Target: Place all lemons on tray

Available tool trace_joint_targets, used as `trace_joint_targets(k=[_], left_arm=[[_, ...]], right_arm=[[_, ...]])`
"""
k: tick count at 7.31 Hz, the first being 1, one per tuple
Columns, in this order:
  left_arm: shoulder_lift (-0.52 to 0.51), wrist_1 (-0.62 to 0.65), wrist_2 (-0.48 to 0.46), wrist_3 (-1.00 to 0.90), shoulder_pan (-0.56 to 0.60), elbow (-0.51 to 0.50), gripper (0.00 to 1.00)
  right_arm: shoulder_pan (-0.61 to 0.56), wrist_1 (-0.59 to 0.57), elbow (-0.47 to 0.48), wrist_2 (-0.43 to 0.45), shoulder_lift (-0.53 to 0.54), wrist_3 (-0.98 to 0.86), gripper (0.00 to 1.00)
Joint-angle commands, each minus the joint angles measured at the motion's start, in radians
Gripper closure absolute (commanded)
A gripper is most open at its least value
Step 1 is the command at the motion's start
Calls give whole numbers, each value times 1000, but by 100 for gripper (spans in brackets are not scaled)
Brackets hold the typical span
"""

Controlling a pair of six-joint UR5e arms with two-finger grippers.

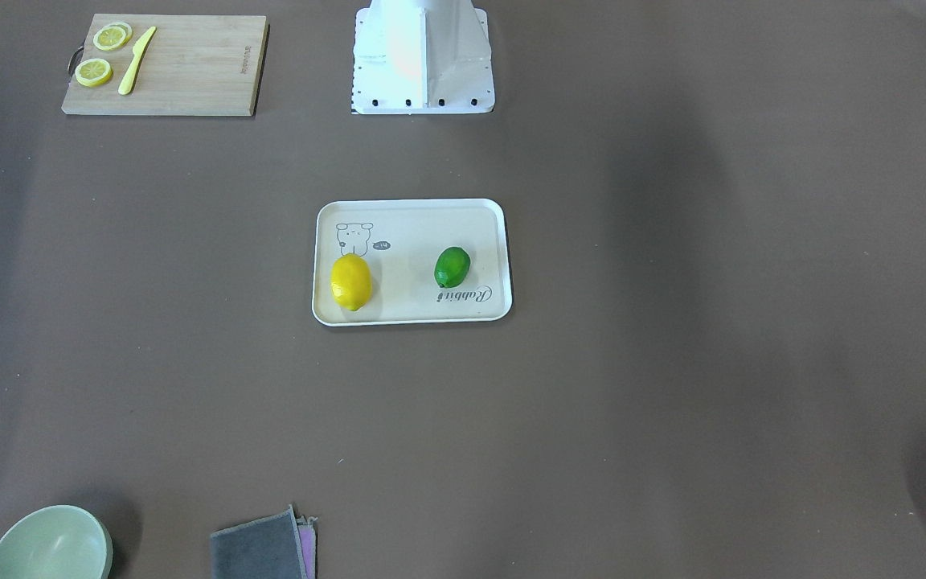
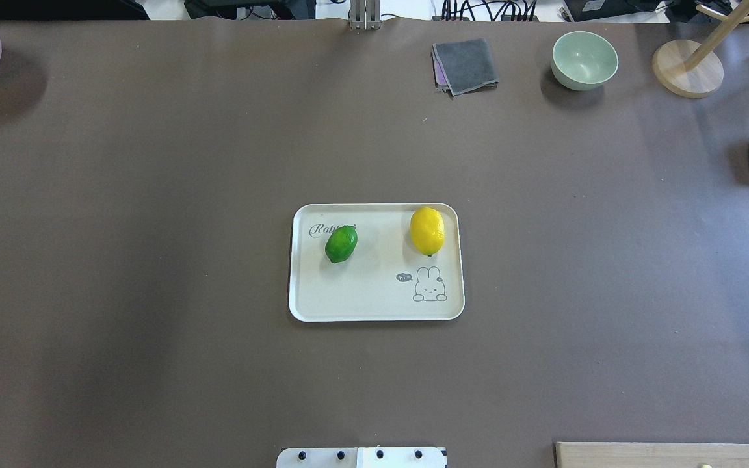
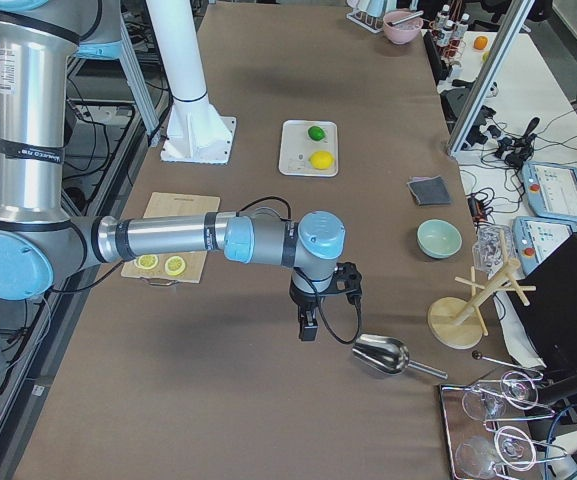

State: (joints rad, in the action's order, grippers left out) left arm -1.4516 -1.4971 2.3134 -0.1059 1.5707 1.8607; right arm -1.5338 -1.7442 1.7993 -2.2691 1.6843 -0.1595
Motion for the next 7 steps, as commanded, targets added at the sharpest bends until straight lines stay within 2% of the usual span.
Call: trace_joint_targets(k=[1, 3, 7], left_arm=[[8, 0, 3, 0, 0, 5, 1], [8, 0, 6, 0, 0, 5, 1], [7, 0, 6, 0, -1, 3, 1]], right_arm=[[6, 0, 2, -4, 0, 0, 0], [8, 15, -1, -39, 1, -2, 0], [12, 32, -3, -41, 9, -3, 0]])
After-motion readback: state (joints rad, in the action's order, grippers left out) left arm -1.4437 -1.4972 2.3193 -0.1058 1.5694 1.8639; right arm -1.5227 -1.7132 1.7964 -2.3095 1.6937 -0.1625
